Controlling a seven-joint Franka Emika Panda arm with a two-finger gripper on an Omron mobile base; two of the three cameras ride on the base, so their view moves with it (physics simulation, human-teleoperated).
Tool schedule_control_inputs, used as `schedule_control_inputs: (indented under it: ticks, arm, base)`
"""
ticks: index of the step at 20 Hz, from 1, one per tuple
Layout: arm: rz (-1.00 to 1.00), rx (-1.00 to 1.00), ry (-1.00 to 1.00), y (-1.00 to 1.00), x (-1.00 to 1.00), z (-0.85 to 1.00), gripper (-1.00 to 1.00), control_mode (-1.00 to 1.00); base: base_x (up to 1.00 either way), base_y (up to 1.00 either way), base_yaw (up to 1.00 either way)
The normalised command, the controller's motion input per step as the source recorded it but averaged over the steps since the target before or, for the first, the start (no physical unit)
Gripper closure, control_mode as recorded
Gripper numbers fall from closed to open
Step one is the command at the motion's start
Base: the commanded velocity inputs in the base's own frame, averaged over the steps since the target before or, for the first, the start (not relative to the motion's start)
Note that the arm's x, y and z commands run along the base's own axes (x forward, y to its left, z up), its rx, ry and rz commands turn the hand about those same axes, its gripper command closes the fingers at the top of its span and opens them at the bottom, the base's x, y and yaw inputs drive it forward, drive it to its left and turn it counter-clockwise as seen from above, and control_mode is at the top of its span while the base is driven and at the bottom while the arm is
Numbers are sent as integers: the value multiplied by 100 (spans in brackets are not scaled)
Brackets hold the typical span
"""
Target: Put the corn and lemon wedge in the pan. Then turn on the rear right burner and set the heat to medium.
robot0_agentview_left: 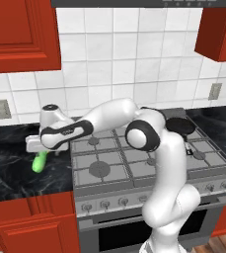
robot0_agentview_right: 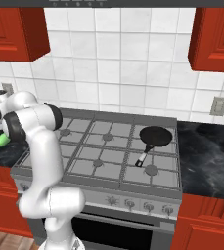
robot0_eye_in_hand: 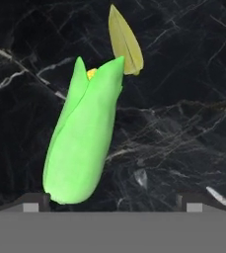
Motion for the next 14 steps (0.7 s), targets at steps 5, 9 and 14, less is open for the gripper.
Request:
schedule_control_inputs:
  ticks: [5, 9, 14]
  arm:
    - [0, 0, 0, 10, 2, -12, -100, -100]
    - [0, 0, 0, 13, 7, -11, -100, -100]
    - [0, 0, 0, 23, 28, -7, -100, -100]
  base:
    - [0, 0, 0]
    - [0, 0, 0]
    - [0, 0, 0]
